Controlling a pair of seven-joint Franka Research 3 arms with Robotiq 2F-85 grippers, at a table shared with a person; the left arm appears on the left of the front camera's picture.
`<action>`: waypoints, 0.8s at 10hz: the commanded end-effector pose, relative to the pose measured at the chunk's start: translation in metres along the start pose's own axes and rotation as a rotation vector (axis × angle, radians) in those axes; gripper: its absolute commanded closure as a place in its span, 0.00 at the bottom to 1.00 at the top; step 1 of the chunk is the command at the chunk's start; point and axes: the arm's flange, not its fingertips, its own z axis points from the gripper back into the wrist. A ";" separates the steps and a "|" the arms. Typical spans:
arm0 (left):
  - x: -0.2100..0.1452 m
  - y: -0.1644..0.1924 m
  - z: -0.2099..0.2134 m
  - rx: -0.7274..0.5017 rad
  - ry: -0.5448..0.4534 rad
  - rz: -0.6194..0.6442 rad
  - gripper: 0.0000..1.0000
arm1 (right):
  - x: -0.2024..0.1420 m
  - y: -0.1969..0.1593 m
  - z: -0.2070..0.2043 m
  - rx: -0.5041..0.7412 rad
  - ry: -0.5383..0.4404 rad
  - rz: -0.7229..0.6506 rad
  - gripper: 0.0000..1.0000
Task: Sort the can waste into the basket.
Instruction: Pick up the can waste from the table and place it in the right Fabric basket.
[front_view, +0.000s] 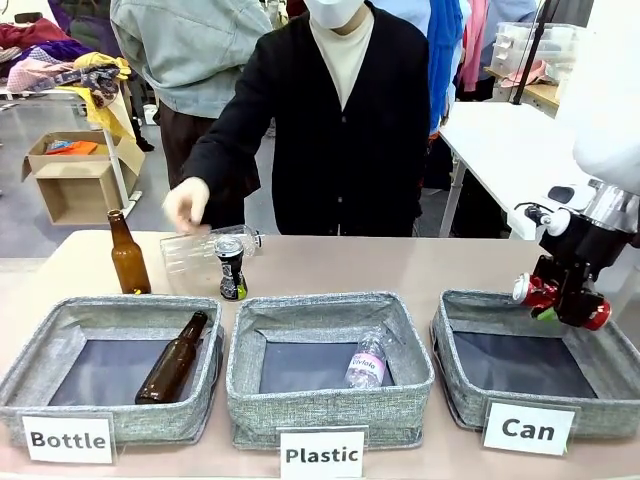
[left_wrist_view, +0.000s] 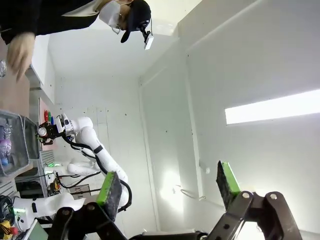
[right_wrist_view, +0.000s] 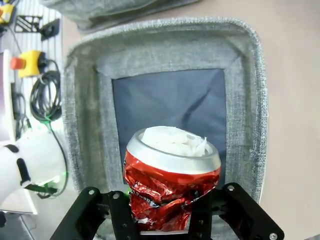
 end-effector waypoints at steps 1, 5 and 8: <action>-0.007 0.001 -0.003 -0.032 -0.011 -0.016 0.00 | -0.002 -0.005 0.003 -0.003 -0.011 0.005 0.00; -0.006 0.026 -0.021 0.137 0.010 -0.043 0.00 | 0.001 -0.008 0.004 -0.003 -0.019 -0.055 0.00; -0.032 0.099 -0.075 0.449 0.190 -0.065 0.00 | -0.005 -0.007 0.015 0.042 -0.313 -0.304 0.00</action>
